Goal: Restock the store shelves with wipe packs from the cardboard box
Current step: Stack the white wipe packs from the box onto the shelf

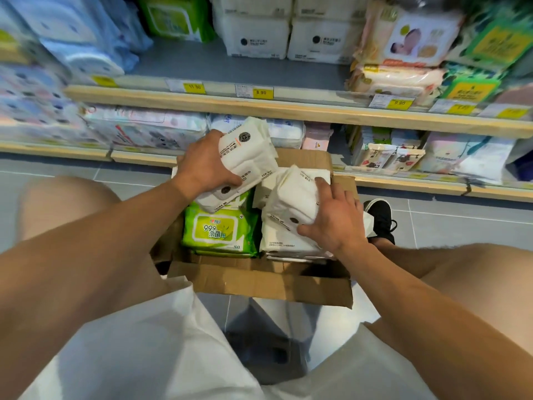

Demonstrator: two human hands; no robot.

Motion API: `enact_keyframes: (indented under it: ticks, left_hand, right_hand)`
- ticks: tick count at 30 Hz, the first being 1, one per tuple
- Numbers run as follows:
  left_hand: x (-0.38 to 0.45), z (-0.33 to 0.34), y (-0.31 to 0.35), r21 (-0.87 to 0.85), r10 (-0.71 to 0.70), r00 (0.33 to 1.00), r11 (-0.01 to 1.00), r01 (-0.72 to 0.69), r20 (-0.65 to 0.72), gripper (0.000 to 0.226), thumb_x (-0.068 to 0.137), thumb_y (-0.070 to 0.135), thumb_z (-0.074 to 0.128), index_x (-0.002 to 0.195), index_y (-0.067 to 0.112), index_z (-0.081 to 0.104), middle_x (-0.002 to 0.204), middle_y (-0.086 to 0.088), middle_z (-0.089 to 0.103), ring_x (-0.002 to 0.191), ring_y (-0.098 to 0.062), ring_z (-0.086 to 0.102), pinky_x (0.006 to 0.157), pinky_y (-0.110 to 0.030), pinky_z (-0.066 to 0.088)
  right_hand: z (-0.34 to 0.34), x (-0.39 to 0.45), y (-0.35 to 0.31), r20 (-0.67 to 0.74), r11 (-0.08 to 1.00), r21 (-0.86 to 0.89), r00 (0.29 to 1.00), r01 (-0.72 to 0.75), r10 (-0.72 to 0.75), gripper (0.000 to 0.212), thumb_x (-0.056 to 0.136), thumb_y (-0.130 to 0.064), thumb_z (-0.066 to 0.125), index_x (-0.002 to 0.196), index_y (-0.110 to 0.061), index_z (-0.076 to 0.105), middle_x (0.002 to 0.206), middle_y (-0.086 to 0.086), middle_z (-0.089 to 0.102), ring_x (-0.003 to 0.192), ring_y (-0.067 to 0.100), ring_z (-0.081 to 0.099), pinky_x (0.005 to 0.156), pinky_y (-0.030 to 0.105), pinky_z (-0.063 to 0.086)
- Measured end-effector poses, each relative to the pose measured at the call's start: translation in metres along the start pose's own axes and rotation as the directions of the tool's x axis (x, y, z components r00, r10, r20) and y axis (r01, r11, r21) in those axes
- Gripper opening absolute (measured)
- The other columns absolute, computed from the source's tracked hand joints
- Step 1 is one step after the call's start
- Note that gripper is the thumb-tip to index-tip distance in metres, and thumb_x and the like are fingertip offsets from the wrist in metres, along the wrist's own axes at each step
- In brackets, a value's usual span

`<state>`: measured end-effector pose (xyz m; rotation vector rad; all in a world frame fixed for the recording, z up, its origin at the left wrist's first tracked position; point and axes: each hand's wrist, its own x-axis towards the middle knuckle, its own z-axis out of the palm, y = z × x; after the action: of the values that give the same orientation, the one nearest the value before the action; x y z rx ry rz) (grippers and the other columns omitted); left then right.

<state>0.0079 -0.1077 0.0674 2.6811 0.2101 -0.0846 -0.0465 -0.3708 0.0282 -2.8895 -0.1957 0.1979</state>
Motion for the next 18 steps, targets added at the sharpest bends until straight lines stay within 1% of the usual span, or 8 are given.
enact_keyframes:
  ticks: [3, 6, 10, 15, 18]
  left_hand:
    - [-0.012, -0.021, -0.013, -0.026, -0.042, 0.998, 0.999, 0.041, -0.039, 0.087, 0.046, 0.042, 0.089, 0.116, 0.019, 0.044, 0.109, -0.005, 0.059, 0.099, -0.029, 0.055, 0.078, -0.044, 0.049]
    - [-0.019, -0.039, -0.021, -0.053, -0.071, 0.994, 0.996, 0.066, -0.086, 0.084, 0.044, 0.043, 0.089, 0.112, 0.019, 0.044, 0.106, -0.006, 0.059, 0.096, -0.029, 0.056, 0.076, -0.044, 0.049]
    - [-0.017, -0.061, -0.025, -0.118, -0.110, 0.982, 0.989, 0.092, -0.153, 0.088, 0.044, 0.041, 0.089, 0.117, 0.019, 0.045, 0.109, -0.004, 0.060, 0.099, -0.028, 0.056, 0.076, -0.039, 0.048]
    - [0.005, -0.087, -0.019, -0.180, -0.110, 0.974, 0.981, 0.074, -0.196, 0.091, 0.045, 0.039, 0.090, 0.122, 0.020, 0.045, 0.110, -0.002, 0.060, 0.099, -0.026, 0.055, 0.081, -0.042, 0.049]
    - [0.029, -0.096, -0.012, -0.201, -0.116, 0.972, 0.977, 0.074, -0.206, 0.088, 0.044, 0.041, 0.089, 0.118, 0.022, 0.044, 0.107, -0.001, 0.061, 0.097, -0.026, 0.056, 0.082, -0.045, 0.049]
  right_hand:
    - [-0.010, 0.004, -0.012, -0.055, 0.997, 0.055, 0.997, -0.047, 0.050, 0.105, 0.063, -0.058, 0.076, 0.146, -0.024, 0.022, 0.135, 0.009, 0.043, 0.123, 0.034, 0.039, 0.099, 0.046, 0.034]
    - [-0.023, 0.014, -0.023, -0.117, 0.994, 0.087, 0.991, -0.060, 0.070, 0.104, 0.062, -0.058, 0.077, 0.145, -0.024, 0.025, 0.134, 0.009, 0.044, 0.120, 0.034, 0.043, 0.098, 0.046, 0.035]
    - [-0.047, 0.036, -0.036, -0.187, 0.993, 0.096, 0.979, -0.063, 0.080, 0.102, 0.061, -0.058, 0.079, 0.143, -0.023, 0.028, 0.129, 0.009, 0.045, 0.116, 0.033, 0.044, 0.097, 0.046, 0.037]
    - [-0.081, 0.077, -0.045, -0.276, 0.995, 0.092, 0.959, -0.039, 0.063, 0.102, 0.061, -0.057, 0.080, 0.142, -0.025, 0.028, 0.131, 0.008, 0.046, 0.118, 0.032, 0.044, 0.099, 0.047, 0.036]
    - [-0.101, 0.107, -0.049, -0.326, 0.997, 0.076, 0.944, -0.014, 0.038, 0.100, 0.062, -0.055, 0.080, 0.142, -0.025, 0.028, 0.131, 0.008, 0.046, 0.119, 0.031, 0.043, 0.099, 0.047, 0.035]
